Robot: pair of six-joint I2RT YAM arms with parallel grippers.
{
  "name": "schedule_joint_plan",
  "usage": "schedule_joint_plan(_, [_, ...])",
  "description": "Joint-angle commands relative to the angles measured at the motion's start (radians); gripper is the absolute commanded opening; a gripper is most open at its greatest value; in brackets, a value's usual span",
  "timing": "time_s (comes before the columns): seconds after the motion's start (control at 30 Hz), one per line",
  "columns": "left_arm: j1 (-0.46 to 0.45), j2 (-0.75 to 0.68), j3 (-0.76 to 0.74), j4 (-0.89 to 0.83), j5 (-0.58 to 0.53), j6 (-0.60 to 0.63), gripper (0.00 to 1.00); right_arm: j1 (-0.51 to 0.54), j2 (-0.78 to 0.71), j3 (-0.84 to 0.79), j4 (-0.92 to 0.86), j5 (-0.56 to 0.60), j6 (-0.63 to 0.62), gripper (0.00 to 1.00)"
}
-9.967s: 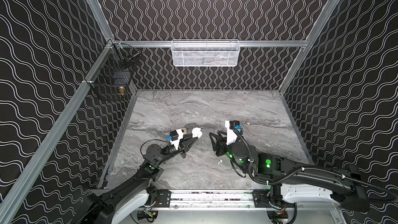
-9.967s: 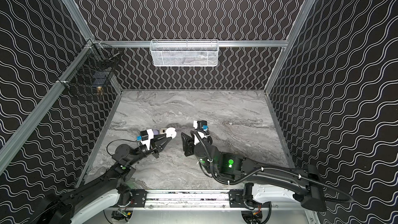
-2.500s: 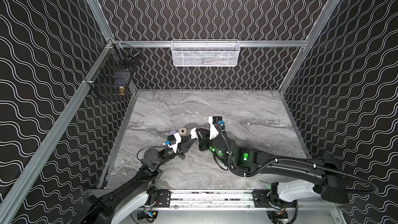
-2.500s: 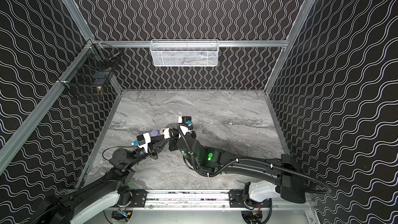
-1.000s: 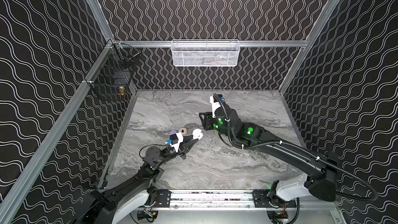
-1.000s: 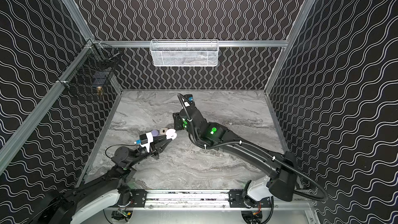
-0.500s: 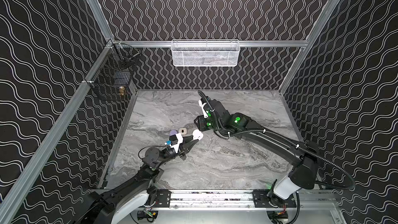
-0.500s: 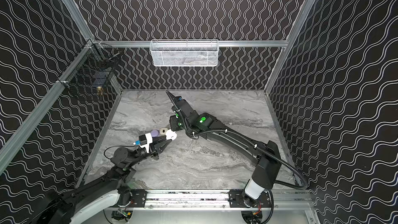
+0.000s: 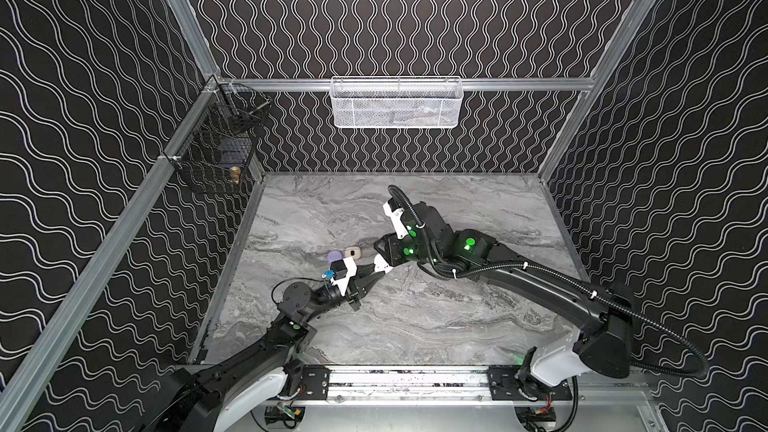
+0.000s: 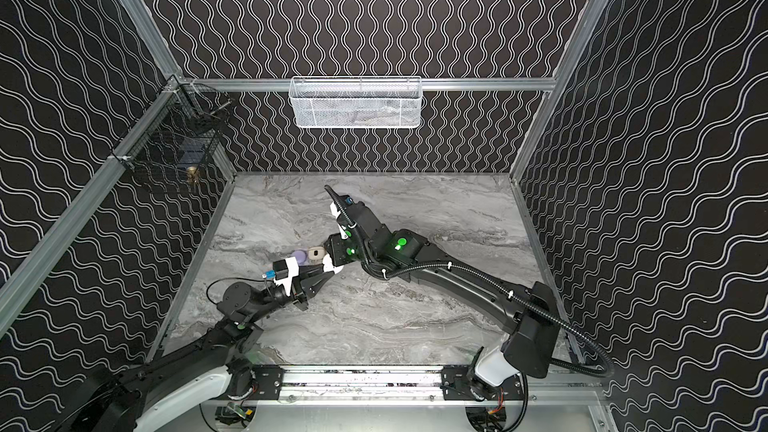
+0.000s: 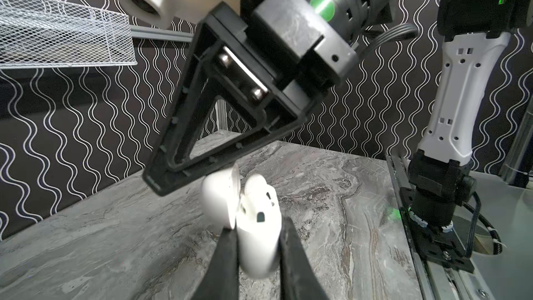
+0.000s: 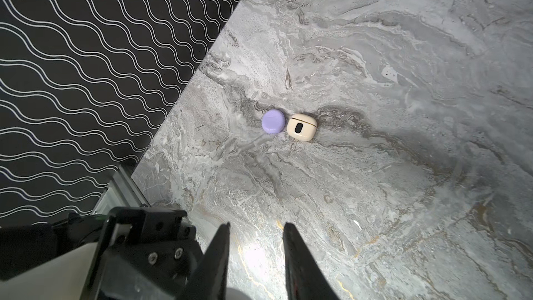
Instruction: Insert the wireless bluetooth earbuds into the charging case
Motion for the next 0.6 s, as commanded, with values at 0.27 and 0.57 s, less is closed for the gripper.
schedule_joint_plan(0.27, [0.003,-0.02,0.005,0.039,-0.086,0.04,0.0,0.005,-0.14,-0.205,0.092,-0.195,0.106,0.22])
schedule_joint_plan(0.57, [0.001,-0.032,0.008,0.02,-0.069,0.056,0.0,0.005,-0.251,-0.29,0.104,-0.135,0.149,0.19])
